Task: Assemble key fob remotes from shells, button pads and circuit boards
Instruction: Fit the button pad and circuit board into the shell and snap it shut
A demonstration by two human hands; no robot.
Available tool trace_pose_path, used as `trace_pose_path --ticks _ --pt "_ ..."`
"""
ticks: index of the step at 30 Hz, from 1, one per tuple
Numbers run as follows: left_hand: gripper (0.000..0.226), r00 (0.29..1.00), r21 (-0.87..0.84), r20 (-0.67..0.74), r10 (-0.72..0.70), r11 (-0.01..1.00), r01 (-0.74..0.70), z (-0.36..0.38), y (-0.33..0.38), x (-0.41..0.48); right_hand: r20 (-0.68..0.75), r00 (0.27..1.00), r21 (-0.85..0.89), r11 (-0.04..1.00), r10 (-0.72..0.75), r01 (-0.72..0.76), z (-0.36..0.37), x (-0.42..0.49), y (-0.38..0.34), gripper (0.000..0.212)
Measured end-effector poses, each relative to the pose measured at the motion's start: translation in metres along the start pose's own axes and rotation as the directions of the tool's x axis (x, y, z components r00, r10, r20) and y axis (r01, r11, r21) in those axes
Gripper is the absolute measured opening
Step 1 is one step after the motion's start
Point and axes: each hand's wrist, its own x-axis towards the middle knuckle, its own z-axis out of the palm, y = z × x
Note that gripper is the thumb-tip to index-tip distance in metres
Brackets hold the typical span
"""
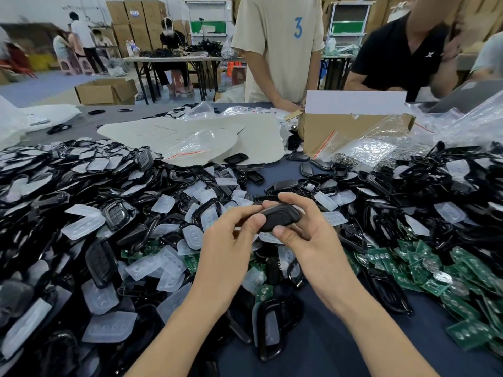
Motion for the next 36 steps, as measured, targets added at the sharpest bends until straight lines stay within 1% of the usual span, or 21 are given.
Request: trace_pose_path --ticks 1,3,5,6,9,12,15,19,22,27,29,31,33,34,36 --pt "0.022 1.000 0.038 -0.019 0.021 0.999 -0.020 0.000 -0.001 -0.001 -0.007 1.000 0.013 1.000 -0.001 0.001 0.001 0.000 0.001 0.048" --pt "0.025 0.992 0.146 -0.048 0.114 0.984 -0.106 -0.001 -0.003 -0.002 -0.033 0.999 0.052 0.999 -0.010 0.011 0.004 -0.001 0.000 0.038" --pt "0.018 0.973 0.248 -0.050 0.224 0.947 -0.205 0.000 -0.005 -0.004 -0.058 0.998 0.085 0.996 -0.015 0.020 0.005 -0.002 -0.002 0.028" --pt "0.015 0.965 0.275 -0.041 0.257 0.932 -0.237 0.000 -0.006 -0.005 -0.067 0.998 0.095 0.995 -0.013 0.019 0.006 -0.002 -0.002 0.024" --pt "0.012 0.964 0.254 0.019 0.266 0.931 -0.262 0.000 -0.007 -0.004 -0.082 0.997 0.080 0.997 -0.015 0.021 0.005 -0.002 -0.004 0.024" --pt "0.025 0.952 0.255 0.081 0.295 0.917 -0.306 -0.001 -0.009 -0.004 -0.090 0.995 0.043 0.998 -0.036 0.040 0.006 -0.003 -0.005 0.029" --pt "0.033 0.941 0.270 0.109 0.321 0.901 -0.339 -0.001 -0.010 -0.005 -0.088 0.994 0.028 0.998 -0.058 0.060 0.007 -0.004 -0.005 0.027" --pt "0.028 0.920 0.291 0.056 0.388 0.875 -0.387 -0.001 -0.010 -0.006 -0.099 0.990 -0.004 0.995 -0.096 0.097 0.010 -0.005 -0.005 0.031" --pt "0.043 0.919 0.318 0.007 0.395 0.870 -0.377 -0.001 -0.007 -0.005 -0.108 0.989 -0.008 0.994 -0.105 0.104 0.012 -0.006 -0.004 0.034" --pt "0.054 0.913 0.298 -0.005 0.408 0.872 -0.389 -0.001 -0.006 -0.005 -0.123 0.986 -0.015 0.994 -0.109 0.108 0.013 -0.006 -0.004 0.037" --pt "0.053 0.929 0.276 -0.018 0.370 0.895 -0.351 -0.001 -0.006 -0.004 -0.124 0.986 -0.028 0.993 -0.114 0.111 0.013 -0.006 -0.005 0.033" --pt "0.040 0.965 0.204 -0.039 0.259 0.948 -0.246 -0.001 -0.005 -0.005 -0.106 0.989 -0.029 0.994 -0.103 0.101 0.011 -0.005 -0.007 0.025" --pt "0.023 0.992 0.070 0.005 0.128 0.989 -0.128 -0.001 -0.005 -0.003 -0.070 0.994 -0.036 0.996 -0.089 0.087 0.008 -0.005 -0.010 0.025" --pt "0.022 0.996 -0.029 0.047 0.071 0.997 -0.070 -0.002 -0.005 -0.002 -0.044 0.995 -0.040 0.996 -0.085 0.084 0.006 -0.005 -0.011 0.027" --pt "0.027 0.990 -0.232 0.138 -0.039 0.970 0.070 -0.004 -0.007 0.001 0.012 0.996 -0.067 0.994 -0.085 0.085 0.004 -0.006 -0.011 0.032"
